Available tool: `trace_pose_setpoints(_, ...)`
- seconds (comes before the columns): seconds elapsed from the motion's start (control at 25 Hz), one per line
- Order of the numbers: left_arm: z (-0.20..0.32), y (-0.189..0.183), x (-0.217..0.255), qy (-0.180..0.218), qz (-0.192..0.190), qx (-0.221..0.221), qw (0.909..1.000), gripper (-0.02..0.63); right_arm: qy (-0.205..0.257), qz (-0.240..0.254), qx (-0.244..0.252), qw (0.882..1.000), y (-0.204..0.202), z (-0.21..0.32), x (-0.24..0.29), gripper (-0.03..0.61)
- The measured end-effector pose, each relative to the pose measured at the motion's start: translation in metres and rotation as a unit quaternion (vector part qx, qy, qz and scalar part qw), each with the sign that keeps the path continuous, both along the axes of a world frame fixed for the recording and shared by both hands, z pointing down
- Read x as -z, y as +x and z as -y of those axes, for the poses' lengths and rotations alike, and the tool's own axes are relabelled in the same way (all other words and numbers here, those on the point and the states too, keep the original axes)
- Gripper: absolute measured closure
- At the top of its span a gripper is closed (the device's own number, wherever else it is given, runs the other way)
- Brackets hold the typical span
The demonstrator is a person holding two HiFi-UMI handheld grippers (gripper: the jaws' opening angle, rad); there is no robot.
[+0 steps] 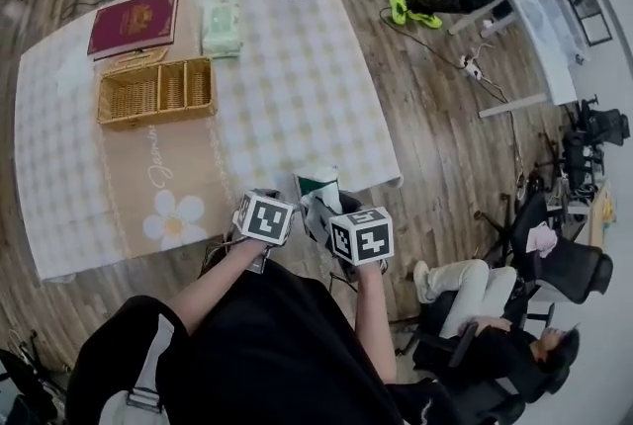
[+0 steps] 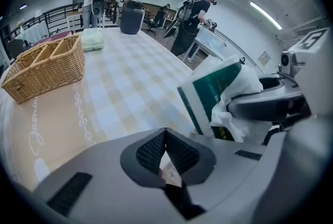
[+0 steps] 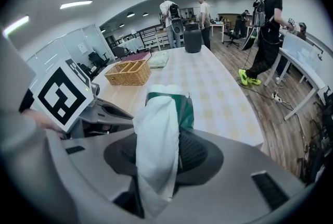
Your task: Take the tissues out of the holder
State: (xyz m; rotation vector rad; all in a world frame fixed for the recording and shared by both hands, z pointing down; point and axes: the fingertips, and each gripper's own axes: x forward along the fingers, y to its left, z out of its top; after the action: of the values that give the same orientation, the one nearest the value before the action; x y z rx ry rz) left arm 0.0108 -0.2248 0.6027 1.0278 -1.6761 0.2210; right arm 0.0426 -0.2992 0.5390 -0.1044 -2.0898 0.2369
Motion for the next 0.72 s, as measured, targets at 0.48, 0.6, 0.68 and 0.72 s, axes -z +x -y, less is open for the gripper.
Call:
trace_pose_setpoints(0.48,0.039,-0.070,0.000,0.025,-0.026,0.049,0.9982,0.615,0.029,-0.026,0.041,0.998,-0.083,0.052,-0.004,0.408)
trace_pose_setpoints(0.6,0.042,-0.072,-0.005,0.021,-0.043,0.053,0.9975,0.615,0.032,-0.027,0.057,0.998,-0.100,0.064,-0.006,0.408)
trace_pose_setpoints(0.68,0.043,-0.074,-0.011,0.013,-0.054,0.061,0.9966,0.615,0.032,-0.021,0.071,0.997,-0.114,0.070,-0.009,0.408)
trace_pose_setpoints(0.72,0.044,-0.075,-0.014,0.009,-0.055,0.069,0.9961,0.615,0.032,-0.015,0.078,0.996,-0.121,0.074,-0.010,0.408)
